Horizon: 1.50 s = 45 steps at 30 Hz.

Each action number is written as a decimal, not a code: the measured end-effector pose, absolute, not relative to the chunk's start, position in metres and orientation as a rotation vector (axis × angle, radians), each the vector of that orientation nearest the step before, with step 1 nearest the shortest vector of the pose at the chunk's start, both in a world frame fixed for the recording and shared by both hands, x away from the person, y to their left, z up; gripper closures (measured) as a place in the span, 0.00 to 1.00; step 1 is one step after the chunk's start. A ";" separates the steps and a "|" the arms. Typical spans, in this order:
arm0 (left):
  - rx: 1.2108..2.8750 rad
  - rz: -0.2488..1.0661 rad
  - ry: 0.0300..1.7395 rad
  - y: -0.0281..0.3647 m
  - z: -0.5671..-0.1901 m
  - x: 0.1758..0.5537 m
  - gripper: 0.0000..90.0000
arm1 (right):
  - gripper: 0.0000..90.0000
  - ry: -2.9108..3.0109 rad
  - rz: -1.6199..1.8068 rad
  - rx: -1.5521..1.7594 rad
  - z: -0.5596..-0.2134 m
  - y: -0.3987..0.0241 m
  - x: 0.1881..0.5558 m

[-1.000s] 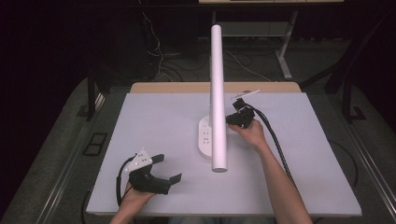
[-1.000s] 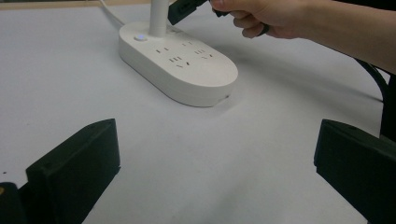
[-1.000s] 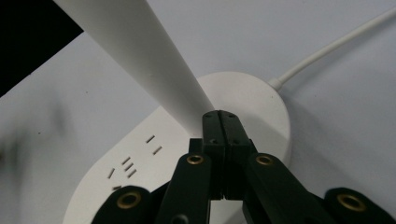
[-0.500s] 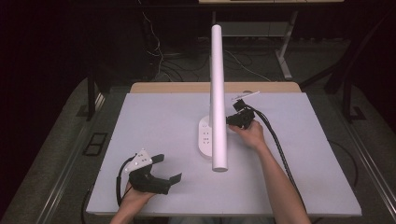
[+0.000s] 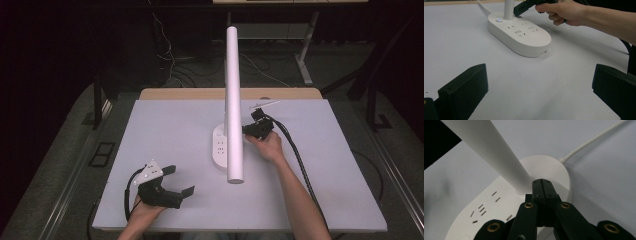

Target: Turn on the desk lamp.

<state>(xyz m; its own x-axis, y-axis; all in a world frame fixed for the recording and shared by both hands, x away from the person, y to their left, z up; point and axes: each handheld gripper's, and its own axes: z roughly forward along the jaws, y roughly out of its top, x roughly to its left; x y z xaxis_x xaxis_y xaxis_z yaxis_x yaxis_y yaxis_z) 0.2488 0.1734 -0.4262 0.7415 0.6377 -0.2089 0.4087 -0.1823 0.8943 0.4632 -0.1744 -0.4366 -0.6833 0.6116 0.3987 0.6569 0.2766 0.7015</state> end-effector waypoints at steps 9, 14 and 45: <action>1.806 0.254 0.821 0.174 -0.426 0.249 0.00 | 1.00 -2.538 -1.379 -1.196 -0.427 -0.174 0.457; 1.805 0.254 0.821 0.174 -0.425 0.248 0.00 | 1.00 -2.553 -1.372 -1.188 -0.418 -0.177 0.454; 1.804 0.256 0.816 0.171 -0.425 0.248 0.00 | 0.71 -2.578 -1.393 -1.172 -0.366 -0.218 0.407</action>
<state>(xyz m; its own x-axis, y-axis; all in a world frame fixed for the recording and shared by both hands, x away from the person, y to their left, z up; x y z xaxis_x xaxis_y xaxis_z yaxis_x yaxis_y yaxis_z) 0.2478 0.1713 -0.4253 0.7406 0.6388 -0.2085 0.4052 -0.1770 0.8969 0.4065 -0.2185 -0.3663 -0.7239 0.6132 0.3162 0.6005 0.3343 0.7264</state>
